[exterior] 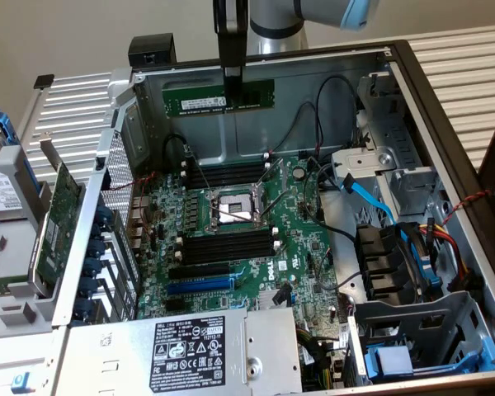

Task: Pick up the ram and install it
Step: 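Insert the ram into the slot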

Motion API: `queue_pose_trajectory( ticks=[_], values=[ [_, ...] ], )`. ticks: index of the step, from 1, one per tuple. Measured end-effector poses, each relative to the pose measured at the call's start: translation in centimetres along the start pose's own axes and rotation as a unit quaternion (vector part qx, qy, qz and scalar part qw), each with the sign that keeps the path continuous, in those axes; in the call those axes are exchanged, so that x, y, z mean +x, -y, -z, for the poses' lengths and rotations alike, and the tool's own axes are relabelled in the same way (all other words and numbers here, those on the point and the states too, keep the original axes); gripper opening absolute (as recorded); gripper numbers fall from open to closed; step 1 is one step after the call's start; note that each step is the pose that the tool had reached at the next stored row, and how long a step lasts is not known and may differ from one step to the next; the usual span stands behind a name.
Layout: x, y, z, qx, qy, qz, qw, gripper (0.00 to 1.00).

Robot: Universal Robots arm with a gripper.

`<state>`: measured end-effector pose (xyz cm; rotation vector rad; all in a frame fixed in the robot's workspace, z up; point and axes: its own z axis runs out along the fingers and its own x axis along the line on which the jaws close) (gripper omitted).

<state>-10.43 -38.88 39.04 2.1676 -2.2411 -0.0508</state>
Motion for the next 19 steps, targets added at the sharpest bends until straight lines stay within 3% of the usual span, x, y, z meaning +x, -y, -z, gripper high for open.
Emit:
queue_pose_trajectory(
  ticks=[5, 9, 14, 19],
  values=[
    [0.0, 0.03, -0.78, 0.0000, -0.0004, 0.000, 1.0000, 0.13],
    [0.0, 0.03, -0.90, 0.0002, -0.0055, 0.000, 1.0000, 0.13],
    [0.0, -0.08, -1.03, 0.0003, -0.0055, 0.000, 1.0000, 0.13],
    [0.0, -0.21, -1.85, 0.0003, -0.0056, 0.000, 1.0000, 0.13]
  ],
)
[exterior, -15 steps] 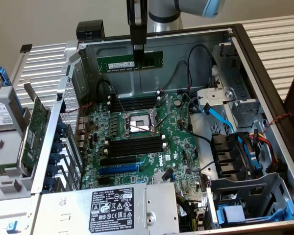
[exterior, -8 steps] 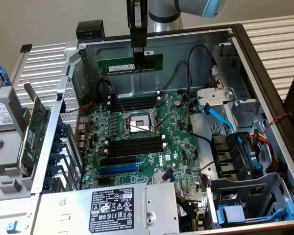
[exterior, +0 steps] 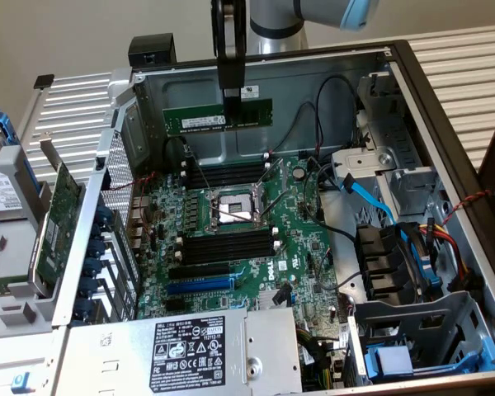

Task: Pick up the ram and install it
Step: 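Insert the ram into the slot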

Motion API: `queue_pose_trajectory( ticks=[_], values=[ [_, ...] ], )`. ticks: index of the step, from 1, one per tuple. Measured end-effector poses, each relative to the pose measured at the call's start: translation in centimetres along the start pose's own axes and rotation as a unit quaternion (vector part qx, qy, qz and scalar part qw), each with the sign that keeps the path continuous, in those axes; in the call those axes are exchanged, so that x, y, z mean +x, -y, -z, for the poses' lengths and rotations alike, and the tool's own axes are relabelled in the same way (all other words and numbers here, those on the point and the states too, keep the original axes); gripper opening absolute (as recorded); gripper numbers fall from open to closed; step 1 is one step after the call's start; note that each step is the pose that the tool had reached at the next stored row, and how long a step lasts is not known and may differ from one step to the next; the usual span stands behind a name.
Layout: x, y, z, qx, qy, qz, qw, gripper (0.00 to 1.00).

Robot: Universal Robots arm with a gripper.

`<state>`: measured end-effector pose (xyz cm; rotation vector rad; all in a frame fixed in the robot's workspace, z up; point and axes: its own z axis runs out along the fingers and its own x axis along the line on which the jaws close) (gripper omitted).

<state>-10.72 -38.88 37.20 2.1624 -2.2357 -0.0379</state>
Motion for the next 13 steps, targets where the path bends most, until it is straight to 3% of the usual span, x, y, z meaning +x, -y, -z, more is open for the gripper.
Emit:
queue_pose_trajectory(
  ticks=[13],
  values=[
    [0.1, -0.09, -1.73, -0.0007, -0.0001, 0.000, 1.0000, 0.13]
  ],
)
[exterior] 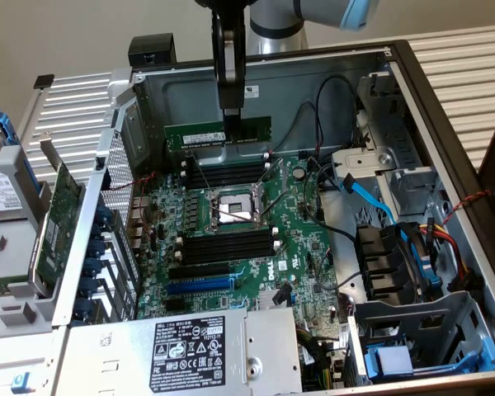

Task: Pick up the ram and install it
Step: 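Insert the ram into the slot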

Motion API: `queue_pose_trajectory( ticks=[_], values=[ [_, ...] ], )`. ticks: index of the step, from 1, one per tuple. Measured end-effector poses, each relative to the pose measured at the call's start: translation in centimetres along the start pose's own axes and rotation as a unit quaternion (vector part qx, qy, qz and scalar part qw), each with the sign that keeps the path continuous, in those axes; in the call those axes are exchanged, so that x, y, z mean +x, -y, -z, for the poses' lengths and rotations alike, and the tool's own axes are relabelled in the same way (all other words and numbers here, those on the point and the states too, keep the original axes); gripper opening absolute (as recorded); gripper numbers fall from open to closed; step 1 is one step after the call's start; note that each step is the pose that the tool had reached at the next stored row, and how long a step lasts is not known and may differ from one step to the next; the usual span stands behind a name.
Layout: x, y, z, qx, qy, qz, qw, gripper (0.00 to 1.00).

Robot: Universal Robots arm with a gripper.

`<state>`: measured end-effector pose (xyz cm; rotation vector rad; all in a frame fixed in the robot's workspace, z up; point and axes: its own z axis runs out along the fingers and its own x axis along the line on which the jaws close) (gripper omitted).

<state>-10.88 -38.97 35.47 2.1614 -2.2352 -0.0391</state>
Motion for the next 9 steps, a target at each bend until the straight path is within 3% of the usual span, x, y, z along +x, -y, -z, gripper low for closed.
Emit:
queue_pose_trajectory(
  ticks=[9],
  values=[
    [0.1, 0.06, -1.22, 0.0000, -0.0002, 0.000, 1.0000, 0.13]
  ],
)
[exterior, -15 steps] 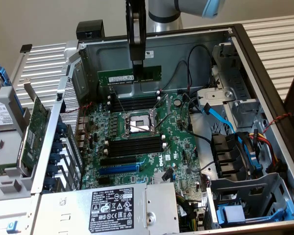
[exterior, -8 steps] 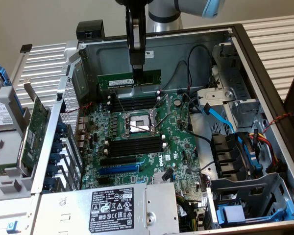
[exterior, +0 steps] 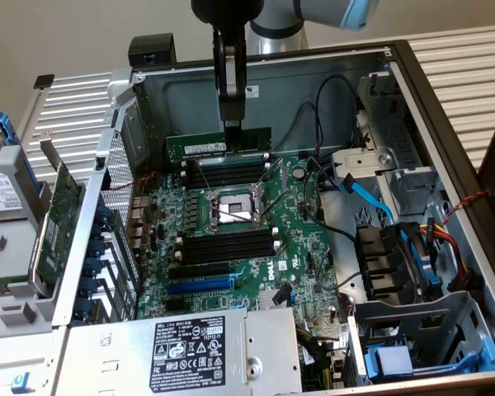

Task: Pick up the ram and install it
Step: 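Insert the ram into the slot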

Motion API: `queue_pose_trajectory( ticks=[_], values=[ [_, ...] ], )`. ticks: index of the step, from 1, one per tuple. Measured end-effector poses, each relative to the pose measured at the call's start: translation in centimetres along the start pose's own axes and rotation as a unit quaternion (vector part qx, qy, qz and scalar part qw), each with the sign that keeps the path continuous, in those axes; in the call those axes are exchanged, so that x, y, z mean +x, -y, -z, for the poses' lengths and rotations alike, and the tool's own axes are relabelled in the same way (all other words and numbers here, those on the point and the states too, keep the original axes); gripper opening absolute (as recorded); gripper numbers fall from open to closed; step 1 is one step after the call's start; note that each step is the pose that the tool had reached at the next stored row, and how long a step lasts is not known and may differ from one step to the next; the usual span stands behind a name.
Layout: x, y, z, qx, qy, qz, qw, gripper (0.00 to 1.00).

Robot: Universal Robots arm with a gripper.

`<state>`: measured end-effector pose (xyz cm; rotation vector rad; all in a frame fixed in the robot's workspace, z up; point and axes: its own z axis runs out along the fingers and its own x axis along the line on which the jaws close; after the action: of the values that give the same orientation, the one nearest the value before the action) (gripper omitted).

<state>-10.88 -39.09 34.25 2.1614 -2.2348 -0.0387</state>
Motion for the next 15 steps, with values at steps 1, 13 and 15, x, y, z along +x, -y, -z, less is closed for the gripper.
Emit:
queue_pose_trajectory(
  ticks=[1, 13, 15],
  values=[
    [0.0, 0.01, -0.20, 0.0000, 0.0000, 0.000, 1.0000, 0.13],
    [0.0, 0.09, -2.37, 0.0001, -0.0003, 0.000, 1.0000, 0.13],
    [0.0, 0.11, -2.73, 0.0000, -0.0004, 0.000, 1.0000, 0.13]
  ],
)
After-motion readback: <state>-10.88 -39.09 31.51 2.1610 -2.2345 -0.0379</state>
